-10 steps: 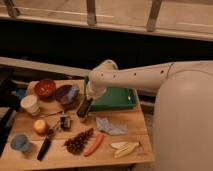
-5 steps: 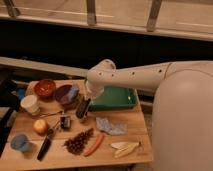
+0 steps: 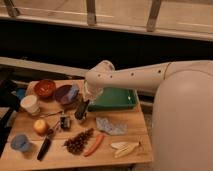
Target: Place eraser in metal cup
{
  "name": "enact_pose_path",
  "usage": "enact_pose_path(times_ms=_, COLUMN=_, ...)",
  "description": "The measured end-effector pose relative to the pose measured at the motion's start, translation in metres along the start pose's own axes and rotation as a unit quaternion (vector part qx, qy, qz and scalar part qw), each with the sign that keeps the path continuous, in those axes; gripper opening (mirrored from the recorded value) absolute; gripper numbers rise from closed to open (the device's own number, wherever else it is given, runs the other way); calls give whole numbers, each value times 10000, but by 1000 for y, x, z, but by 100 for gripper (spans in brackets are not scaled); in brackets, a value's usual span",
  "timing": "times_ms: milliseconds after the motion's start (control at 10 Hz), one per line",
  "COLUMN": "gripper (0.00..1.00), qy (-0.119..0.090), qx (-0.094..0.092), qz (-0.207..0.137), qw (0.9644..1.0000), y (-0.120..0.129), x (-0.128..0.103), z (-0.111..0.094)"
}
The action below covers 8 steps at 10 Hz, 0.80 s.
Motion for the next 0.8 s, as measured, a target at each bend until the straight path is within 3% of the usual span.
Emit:
enact_pose_path(times_ms=200, gripper=80, qy=-27, qx=2, qz=-19, qw=10000, y=3, x=0, z=-1)
enact_pose_path(times_ms=800, gripper=80, qy=-111, qx=19, qz=-69, qw=9999, y=7, x=-2, z=-7)
